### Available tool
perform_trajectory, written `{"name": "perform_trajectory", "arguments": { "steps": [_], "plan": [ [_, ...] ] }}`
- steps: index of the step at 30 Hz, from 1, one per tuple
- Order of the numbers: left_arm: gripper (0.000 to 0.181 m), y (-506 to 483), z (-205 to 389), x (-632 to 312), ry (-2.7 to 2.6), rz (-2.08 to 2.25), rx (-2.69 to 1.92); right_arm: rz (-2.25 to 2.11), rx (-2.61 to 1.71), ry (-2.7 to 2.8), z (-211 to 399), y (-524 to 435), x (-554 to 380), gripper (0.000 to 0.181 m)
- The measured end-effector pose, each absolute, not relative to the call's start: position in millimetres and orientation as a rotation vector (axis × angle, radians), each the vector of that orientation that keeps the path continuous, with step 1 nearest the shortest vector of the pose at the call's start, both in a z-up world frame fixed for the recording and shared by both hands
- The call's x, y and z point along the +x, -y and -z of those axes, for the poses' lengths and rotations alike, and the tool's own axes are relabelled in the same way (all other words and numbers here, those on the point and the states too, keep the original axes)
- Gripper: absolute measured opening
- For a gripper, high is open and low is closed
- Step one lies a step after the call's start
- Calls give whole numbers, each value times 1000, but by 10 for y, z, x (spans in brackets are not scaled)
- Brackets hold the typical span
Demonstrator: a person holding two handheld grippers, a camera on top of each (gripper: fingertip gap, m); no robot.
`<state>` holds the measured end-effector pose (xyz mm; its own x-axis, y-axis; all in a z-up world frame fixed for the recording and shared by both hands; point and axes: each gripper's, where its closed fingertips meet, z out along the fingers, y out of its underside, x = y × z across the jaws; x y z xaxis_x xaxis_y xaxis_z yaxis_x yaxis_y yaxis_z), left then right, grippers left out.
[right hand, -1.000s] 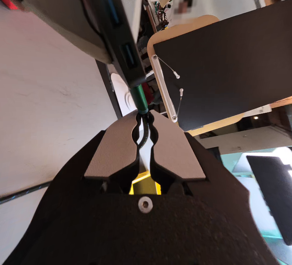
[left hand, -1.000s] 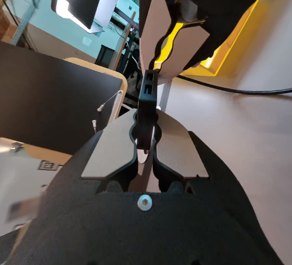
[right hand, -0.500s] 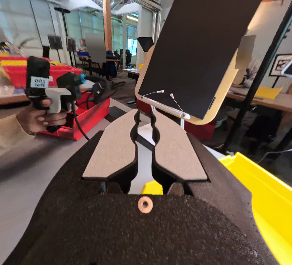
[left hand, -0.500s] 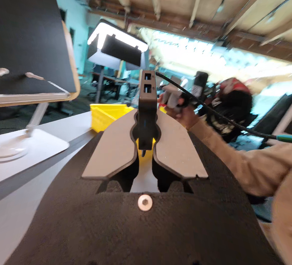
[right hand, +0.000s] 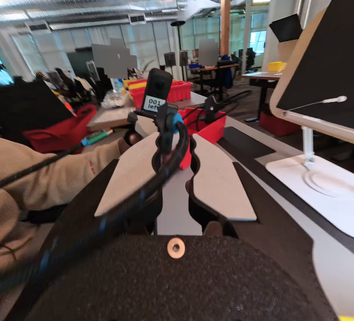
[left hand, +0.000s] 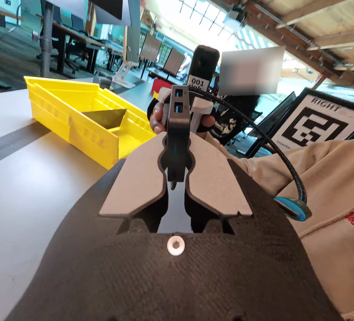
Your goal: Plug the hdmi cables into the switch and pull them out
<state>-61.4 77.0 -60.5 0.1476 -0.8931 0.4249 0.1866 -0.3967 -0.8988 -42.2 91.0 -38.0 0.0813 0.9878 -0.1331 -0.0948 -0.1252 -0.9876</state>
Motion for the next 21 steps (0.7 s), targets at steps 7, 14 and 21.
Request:
{"name": "perform_trajectory", "arguments": {
  "steps": [7, 14, 21],
  "plan": [
    [14, -709, 696, -547, -808, 1331, -1596, -1444, -1236, 967, 407, -870, -469, 15],
    [14, -636, 749, -510, -882, 1294, -1647, -1545, -1198, 974, 412, -790, -499, 13],
    [16, -592, 511, -524, -847, 1309, -1499, -1558, -1149, 1066, 392, -644, -503, 11]
  ]
}}
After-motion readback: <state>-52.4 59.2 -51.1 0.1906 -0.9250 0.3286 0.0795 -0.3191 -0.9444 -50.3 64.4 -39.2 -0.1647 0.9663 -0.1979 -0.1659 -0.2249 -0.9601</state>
